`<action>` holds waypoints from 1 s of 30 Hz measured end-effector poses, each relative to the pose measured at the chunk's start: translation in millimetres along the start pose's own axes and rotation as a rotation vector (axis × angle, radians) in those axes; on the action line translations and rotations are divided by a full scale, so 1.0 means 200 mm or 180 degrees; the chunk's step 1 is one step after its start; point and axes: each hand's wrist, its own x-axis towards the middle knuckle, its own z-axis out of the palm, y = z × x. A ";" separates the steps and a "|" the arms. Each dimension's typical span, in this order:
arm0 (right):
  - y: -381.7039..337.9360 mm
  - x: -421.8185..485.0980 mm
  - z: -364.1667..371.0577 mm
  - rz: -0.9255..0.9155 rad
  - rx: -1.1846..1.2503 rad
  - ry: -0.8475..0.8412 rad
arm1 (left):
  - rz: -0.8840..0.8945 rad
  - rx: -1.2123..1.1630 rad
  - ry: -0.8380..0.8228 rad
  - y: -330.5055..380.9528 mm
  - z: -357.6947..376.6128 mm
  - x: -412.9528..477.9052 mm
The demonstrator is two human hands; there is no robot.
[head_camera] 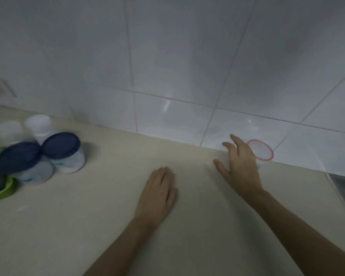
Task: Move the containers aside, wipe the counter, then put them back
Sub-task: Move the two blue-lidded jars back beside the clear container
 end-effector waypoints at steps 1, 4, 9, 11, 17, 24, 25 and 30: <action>-0.08 0.02 0.01 -0.0210 0.0090 -0.0208 | -0.0010 0.0091 -0.0007 -0.04 -0.06 -0.02; -0.43 0.08 0.07 -0.0830 0.0355 -0.0726 | 0.0035 0.0646 -0.0244 -0.27 -0.31 -0.11; -1.05 0.22 0.14 -0.1415 0.0866 -0.1146 | 0.0165 0.1504 -0.0090 -0.71 -0.73 -0.18; -1.30 0.29 0.17 -0.1544 0.1008 -0.1199 | -0.0063 0.1583 0.0037 -0.87 -0.86 -0.21; -1.82 0.41 0.25 -0.1268 0.1476 -0.1455 | -0.1000 0.1054 0.0361 -1.16 -1.10 -0.34; -1.99 0.44 0.33 -0.1079 0.1422 -0.1219 | -0.1427 0.0393 0.0498 -1.30 -1.13 -0.38; -1.99 0.45 0.34 -0.1095 0.1449 -0.1257 | -0.1436 0.0403 0.0480 -1.32 -1.12 -0.36; -1.79 0.47 0.31 -0.1093 0.1634 -0.1460 | -0.1183 0.0336 0.0436 -1.26 -1.11 -0.31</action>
